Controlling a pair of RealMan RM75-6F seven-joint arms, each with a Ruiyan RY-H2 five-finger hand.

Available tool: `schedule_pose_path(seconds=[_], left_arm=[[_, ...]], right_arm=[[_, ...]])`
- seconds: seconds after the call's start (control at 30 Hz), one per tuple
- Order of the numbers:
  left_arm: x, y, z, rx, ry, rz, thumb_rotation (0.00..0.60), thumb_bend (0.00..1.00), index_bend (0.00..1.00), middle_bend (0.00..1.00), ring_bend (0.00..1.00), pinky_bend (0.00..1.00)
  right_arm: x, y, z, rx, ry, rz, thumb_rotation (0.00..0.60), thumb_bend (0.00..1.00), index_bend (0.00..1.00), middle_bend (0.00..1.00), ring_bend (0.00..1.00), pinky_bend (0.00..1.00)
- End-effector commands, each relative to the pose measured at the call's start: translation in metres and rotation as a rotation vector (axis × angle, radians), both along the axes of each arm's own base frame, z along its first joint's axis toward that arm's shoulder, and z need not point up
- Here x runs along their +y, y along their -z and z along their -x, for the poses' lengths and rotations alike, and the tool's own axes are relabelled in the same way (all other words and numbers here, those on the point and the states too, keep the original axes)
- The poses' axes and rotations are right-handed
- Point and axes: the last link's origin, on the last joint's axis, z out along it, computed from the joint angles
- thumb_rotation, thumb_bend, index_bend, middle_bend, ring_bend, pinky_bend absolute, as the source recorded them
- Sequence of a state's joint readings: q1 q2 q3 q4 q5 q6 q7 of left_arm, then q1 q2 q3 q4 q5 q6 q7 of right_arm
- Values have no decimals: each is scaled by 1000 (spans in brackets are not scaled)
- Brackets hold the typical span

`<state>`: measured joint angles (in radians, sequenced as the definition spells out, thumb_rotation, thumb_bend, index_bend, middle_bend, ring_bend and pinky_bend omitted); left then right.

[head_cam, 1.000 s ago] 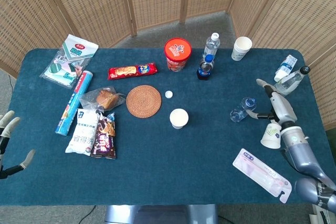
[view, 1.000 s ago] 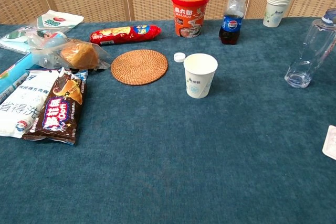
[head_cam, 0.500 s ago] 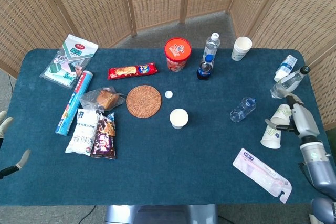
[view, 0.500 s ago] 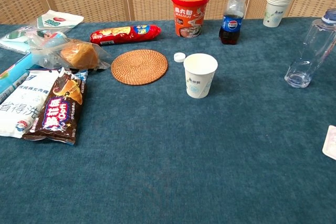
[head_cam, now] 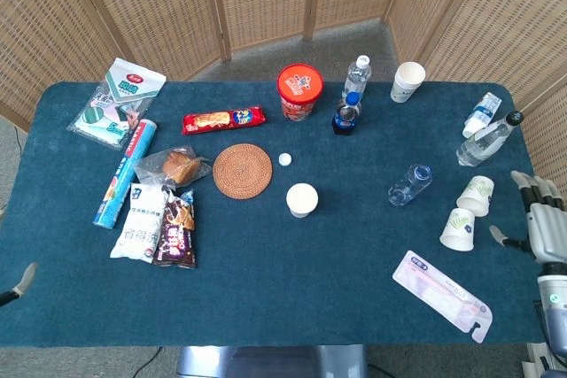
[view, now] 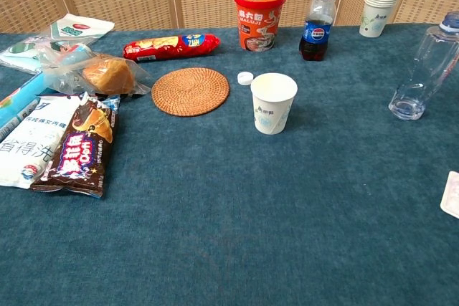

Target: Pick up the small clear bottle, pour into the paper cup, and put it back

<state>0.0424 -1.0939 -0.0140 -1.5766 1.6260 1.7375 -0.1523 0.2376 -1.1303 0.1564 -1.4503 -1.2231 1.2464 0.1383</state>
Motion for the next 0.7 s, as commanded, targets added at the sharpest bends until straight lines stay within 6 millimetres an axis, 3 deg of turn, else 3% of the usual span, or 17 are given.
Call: schedule_pose_path(seconds=[0.03,0.5,0.7], left_arm=[[-3,4,2,-4,-4,8,368,379,65,55,0,17],[-4,21,5,-3,-20,40,369,380,79,65,0,8],[-3,30,3,6,-36,96,359,379,75,61,0,0]], right_arm=[[18,0,11,175,-4,14,600,282,38,76,0,0],[79,6,22,237,45,84,600,281,52,83,0,0],[88,12,25,228,65,60,600,279,50,82,0,0]])
